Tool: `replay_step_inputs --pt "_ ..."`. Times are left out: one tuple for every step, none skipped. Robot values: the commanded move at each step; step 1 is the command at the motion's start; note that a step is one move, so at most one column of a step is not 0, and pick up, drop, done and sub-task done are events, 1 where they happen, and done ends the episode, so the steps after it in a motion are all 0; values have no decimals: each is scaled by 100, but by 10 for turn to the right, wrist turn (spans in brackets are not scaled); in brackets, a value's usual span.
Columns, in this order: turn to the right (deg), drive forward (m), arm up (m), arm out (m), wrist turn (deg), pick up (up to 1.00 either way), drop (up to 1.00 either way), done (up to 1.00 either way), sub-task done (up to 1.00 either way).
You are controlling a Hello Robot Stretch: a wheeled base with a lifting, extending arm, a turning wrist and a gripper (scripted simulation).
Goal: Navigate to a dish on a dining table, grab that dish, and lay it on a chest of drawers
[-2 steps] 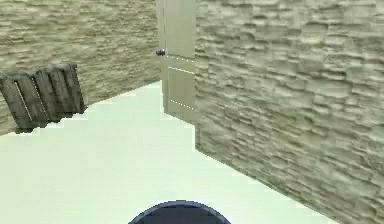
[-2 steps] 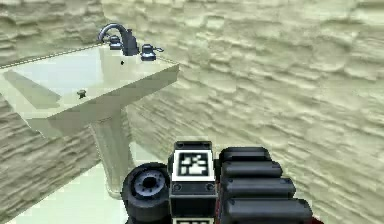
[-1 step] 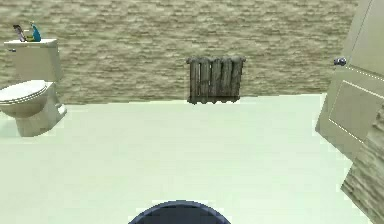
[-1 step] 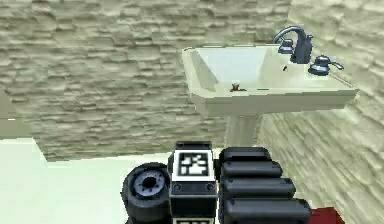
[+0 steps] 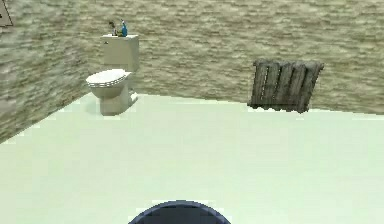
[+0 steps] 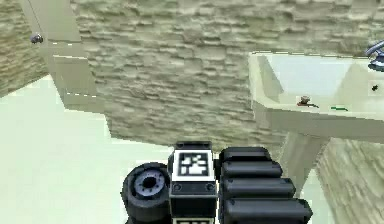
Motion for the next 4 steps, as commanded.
replay_step_inputs --pt "450 0 0 0 0 0 0 0 0" --pt "420 0 0 0 0 0 0 0 0" --pt "0 0 0 30 0 0 0 0 0" --pt "0 0 0 0 450 0 0 0 0"
